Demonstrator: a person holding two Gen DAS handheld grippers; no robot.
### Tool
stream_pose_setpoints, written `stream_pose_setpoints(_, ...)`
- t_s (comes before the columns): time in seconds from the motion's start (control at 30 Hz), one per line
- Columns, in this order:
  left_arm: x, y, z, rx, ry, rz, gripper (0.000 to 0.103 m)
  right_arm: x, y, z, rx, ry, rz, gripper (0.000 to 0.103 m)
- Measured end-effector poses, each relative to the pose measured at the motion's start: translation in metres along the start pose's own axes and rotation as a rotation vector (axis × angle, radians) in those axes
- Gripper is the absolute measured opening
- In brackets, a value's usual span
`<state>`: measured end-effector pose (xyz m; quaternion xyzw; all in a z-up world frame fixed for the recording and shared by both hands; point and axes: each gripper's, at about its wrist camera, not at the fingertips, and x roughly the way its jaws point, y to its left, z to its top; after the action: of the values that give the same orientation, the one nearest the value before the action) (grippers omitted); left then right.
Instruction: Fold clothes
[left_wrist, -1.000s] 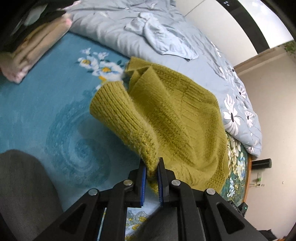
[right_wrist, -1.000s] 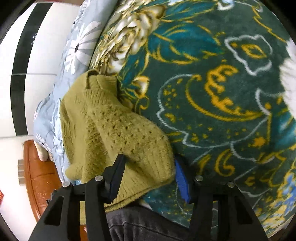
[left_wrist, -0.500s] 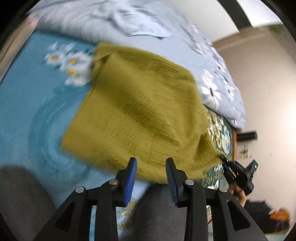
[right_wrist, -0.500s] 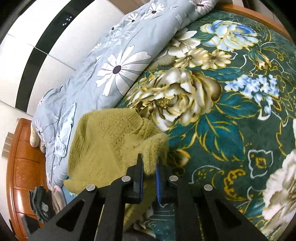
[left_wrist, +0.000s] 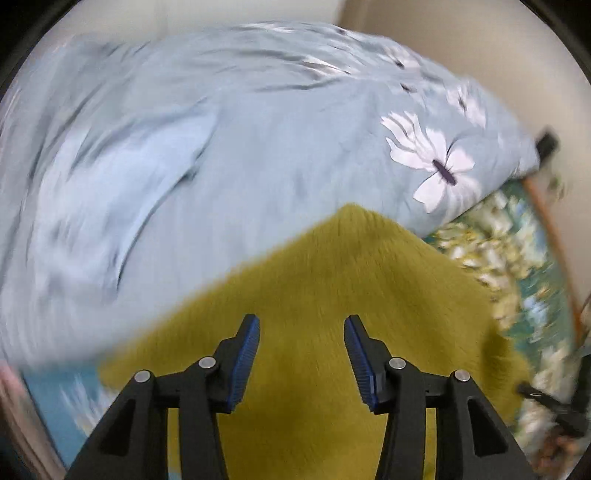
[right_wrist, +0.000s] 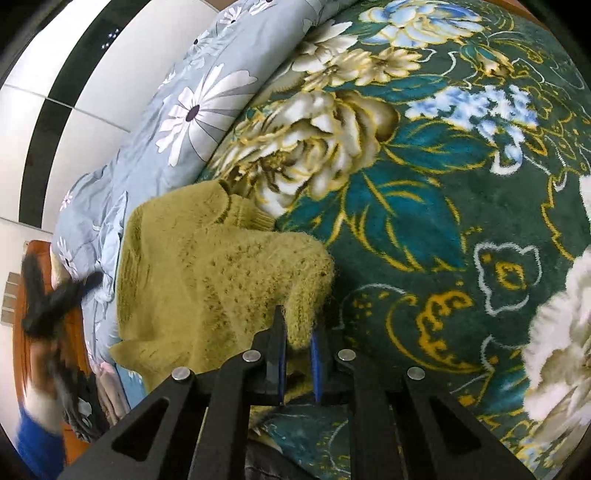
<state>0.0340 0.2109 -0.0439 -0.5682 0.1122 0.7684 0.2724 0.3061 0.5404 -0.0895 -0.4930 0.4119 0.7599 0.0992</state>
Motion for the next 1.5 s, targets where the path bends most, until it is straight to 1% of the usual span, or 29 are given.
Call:
stream_pose_setpoints(0.17, 0.038, -0.018, 0.028, 0.193, 0.05, 0.04, 0.052, 0.001, -0.007, -0.004, 0.009, 0.026, -0.018, 0.011)
stream_pose_setpoints(0.23, 0.054, -0.026, 0.039, 0.27, 0.07, 0.055, 0.054, 0.004, -0.011, -0.004, 0.021, 0.04, -0.029, 0.011)
stream_pose_setpoints(0.4, 0.092, -0.044, 0.067, 0.463, 0.12, 0.095, 0.053, 0.01, -0.015, -0.002, 0.033, 0.06, -0.042, 0.011)
stream_pose_setpoints(0.43, 0.092, -0.044, 0.068, 0.466, 0.115, 0.089, 0.044, 0.01, -0.015, -0.002, 0.034, 0.06, -0.042, 0.011)
stream_pose_setpoints(0.47, 0.09, -0.044, 0.066, 0.465, 0.108, 0.078, 0.031, 0.011, -0.014, -0.002, 0.037, 0.058, -0.041, 0.011)
stream_pose_setpoints(0.5, 0.088, -0.045, 0.063, 0.469, 0.101, 0.077, 0.026, 0.011, -0.014, -0.002, 0.039, 0.056, -0.039, 0.011)
stream_pose_setpoints(0.53, 0.086, -0.046, 0.06, 0.474, 0.093, 0.079, 0.017, 0.011, -0.014, -0.002, 0.041, 0.054, -0.037, 0.011)
stream_pose_setpoints(0.57, 0.082, -0.046, 0.057, 0.459, 0.075, 0.074, 0.011, 0.009, -0.012, -0.003, 0.044, 0.042, -0.034, 0.011)
stream_pose_setpoints(0.63, 0.071, -0.046, 0.05, 0.42, 0.034, 0.062, 0.011, 0.004, -0.01, -0.003, 0.049, 0.018, -0.027, 0.011)
stream_pose_setpoints(0.73, 0.044, -0.041, 0.039, 0.313, -0.044, 0.008, 0.01, -0.01, -0.004, -0.001, 0.052, -0.019, -0.005, 0.011)
stream_pose_setpoints(0.83, -0.005, -0.031, 0.03, 0.257, -0.131, -0.026, 0.01, -0.025, 0.012, 0.005, 0.014, -0.055, 0.016, 0.011)
stream_pose_setpoints(0.97, -0.073, -0.016, 0.019, 0.187, -0.249, -0.069, 0.01, -0.049, 0.055, 0.012, -0.116, -0.119, 0.049, 0.01)
stream_pose_setpoints(1.03, -0.109, -0.007, 0.012, 0.166, -0.309, -0.072, 0.01, -0.061, 0.074, 0.016, -0.157, -0.151, 0.067, 0.01)
stream_pose_setpoints(1.13, -0.166, 0.005, 0.002, 0.12, -0.409, -0.092, 0.01, -0.086, 0.106, 0.027, -0.205, -0.224, 0.113, 0.01)
stream_pose_setpoints(1.17, -0.181, 0.007, -0.001, 0.115, -0.438, -0.093, 0.01, -0.097, 0.12, 0.031, -0.227, -0.252, 0.132, 0.01)
stream_pose_setpoints(1.23, -0.219, 0.009, -0.013, 0.127, -0.524, -0.082, 0.01, -0.115, 0.145, 0.039, -0.269, -0.298, 0.16, 0.01)
stream_pose_setpoints(1.37, -0.295, 0.012, -0.039, 0.15, -0.693, -0.063, 0.01, -0.168, 0.199, 0.046, -0.398, -0.412, 0.211, 0.01)
stream_pose_setpoints(1.43, -0.326, 0.012, -0.056, 0.152, -0.76, -0.063, 0.01, -0.198, 0.219, 0.046, -0.439, -0.473, 0.234, 0.01)
stream_pose_setpoints(1.5, -0.349, 0.013, -0.073, 0.158, -0.802, -0.068, 0.01, -0.227, 0.236, 0.044, -0.481, -0.531, 0.256, 0.01)
